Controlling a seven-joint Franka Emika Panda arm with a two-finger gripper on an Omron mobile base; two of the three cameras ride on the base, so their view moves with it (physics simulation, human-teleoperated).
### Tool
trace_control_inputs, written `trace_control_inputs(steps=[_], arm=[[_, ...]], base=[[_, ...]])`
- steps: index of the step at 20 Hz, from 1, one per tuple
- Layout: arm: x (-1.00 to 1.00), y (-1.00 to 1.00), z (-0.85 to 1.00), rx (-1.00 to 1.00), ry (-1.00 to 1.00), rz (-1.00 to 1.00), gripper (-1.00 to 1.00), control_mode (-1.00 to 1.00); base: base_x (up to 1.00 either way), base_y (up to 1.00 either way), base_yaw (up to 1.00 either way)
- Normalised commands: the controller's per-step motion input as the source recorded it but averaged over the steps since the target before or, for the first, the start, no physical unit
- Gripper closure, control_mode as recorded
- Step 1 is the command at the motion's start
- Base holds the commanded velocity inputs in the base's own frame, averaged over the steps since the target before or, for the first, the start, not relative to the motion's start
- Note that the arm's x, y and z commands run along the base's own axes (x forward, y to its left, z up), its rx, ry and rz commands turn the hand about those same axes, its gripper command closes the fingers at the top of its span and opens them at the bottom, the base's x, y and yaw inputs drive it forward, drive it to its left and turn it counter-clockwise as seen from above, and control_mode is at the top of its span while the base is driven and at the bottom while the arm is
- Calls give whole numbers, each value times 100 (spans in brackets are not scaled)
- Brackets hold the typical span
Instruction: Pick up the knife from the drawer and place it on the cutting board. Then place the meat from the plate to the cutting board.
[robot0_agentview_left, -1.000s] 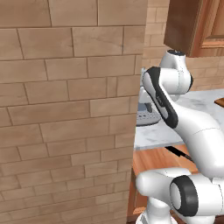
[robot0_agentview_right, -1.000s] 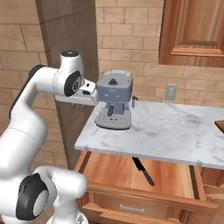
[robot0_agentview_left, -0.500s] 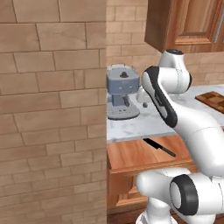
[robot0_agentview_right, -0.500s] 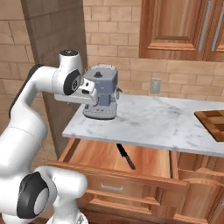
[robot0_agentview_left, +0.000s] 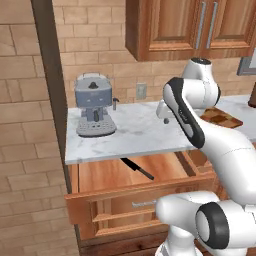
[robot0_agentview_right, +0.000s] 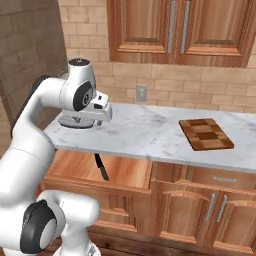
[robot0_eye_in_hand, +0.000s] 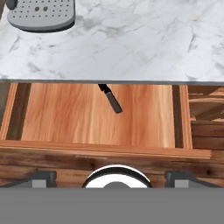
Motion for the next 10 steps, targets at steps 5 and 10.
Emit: trace_control_inputs(steps=[5,10], arm=[[0,0,0,0,0,0,-100,100],[0,0,0,0,0,0,-100,100]], base=[[0,-79,10],[6,-68,19]])
